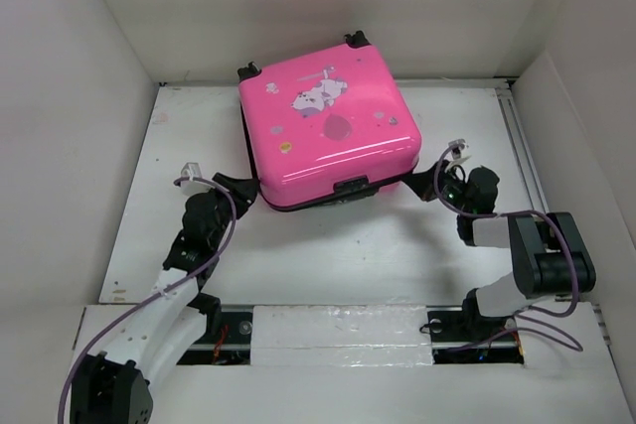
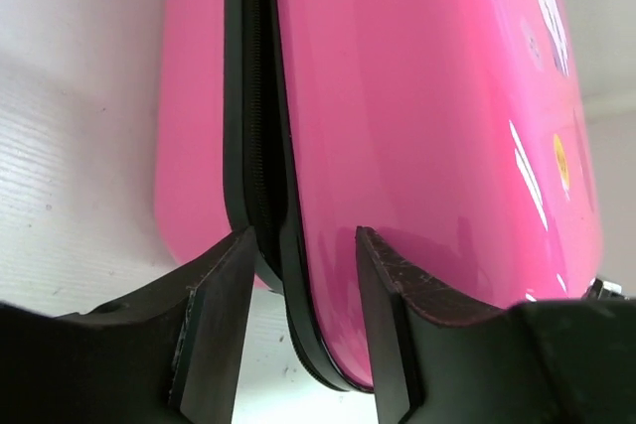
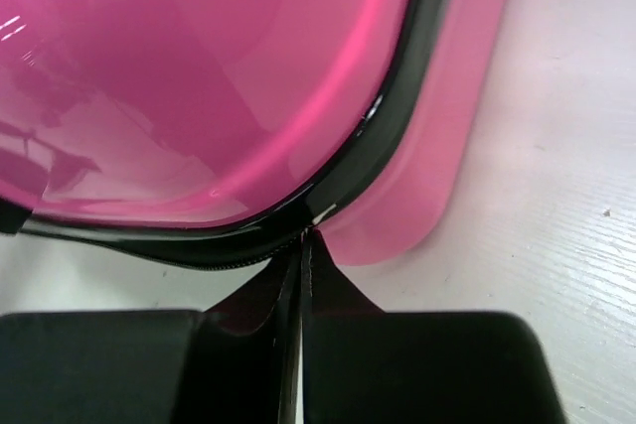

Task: Pack the luggage

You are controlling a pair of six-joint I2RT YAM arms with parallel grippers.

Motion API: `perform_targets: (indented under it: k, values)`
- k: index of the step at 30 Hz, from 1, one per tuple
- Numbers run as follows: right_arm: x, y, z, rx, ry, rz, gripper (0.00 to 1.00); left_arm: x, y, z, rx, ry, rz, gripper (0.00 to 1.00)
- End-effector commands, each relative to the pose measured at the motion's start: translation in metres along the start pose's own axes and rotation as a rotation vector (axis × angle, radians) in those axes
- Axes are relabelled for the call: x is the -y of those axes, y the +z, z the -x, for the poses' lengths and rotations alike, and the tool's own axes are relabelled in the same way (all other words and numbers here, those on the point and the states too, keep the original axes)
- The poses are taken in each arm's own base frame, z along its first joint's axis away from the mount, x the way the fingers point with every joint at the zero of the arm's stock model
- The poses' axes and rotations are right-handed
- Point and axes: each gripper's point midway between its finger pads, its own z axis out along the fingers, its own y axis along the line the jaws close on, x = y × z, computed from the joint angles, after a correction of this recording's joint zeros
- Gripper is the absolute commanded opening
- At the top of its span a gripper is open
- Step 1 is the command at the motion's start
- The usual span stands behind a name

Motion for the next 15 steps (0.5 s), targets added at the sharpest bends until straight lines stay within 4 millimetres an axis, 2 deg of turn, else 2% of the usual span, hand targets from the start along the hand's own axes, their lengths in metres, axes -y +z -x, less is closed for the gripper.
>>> perform_targets:
  k: [1, 3, 4, 5, 8, 10, 12, 13, 14, 15]
  values:
    - [-0.029, 0.023, 0.045, 0.176, -0.103, 0.042, 0.0, 0.017, -0.001, -0.012, -0.053, 0.01, -0.106, 0.4]
    - [-0.041, 0.022, 0.039, 0.185, -0.088, 0.038, 0.0, 0.025, 0.002, -0.012, -0.055, 0.01, -0.145, 0.38]
    - [-0.042, 0.022, 0.03, 0.165, -0.069, 0.018, 0.0, 0.026, 0.004, -0.014, -0.063, 0.01, -0.149, 0.37]
    - [-0.05, 0.023, 0.013, 0.143, -0.049, -0.008, 0.0, 0.023, 0.007, -0.022, -0.09, 0.014, -0.139, 0.37]
    - [-0.068, 0.022, -0.02, 0.065, -0.068, -0.095, 0.0, 0.032, 0.014, -0.024, -0.086, 0.011, -0.149, 0.37]
    - [-0.065, 0.01, -0.037, 0.033, -0.066, -0.211, 0.0, 0.039, 0.016, -0.023, -0.082, -0.012, -0.177, 0.35]
    - [-0.087, 0.006, -0.056, -0.01, -0.075, -0.216, 0.0, 0.041, 0.017, -0.025, -0.093, -0.02, -0.184, 0.35]
    - [-0.096, 0.002, -0.055, -0.001, -0.084, -0.217, 0.0, 0.045, 0.019, -0.023, -0.088, -0.021, -0.191, 0.35]
    - [-0.097, -0.002, -0.068, -0.039, -0.077, -0.245, 0.0, 0.045, 0.019, -0.023, -0.088, -0.021, -0.191, 0.34]
    - [-0.106, -0.006, -0.077, -0.05, -0.101, -0.256, 0.0, 0.045, 0.021, -0.023, -0.09, -0.031, -0.19, 0.34]
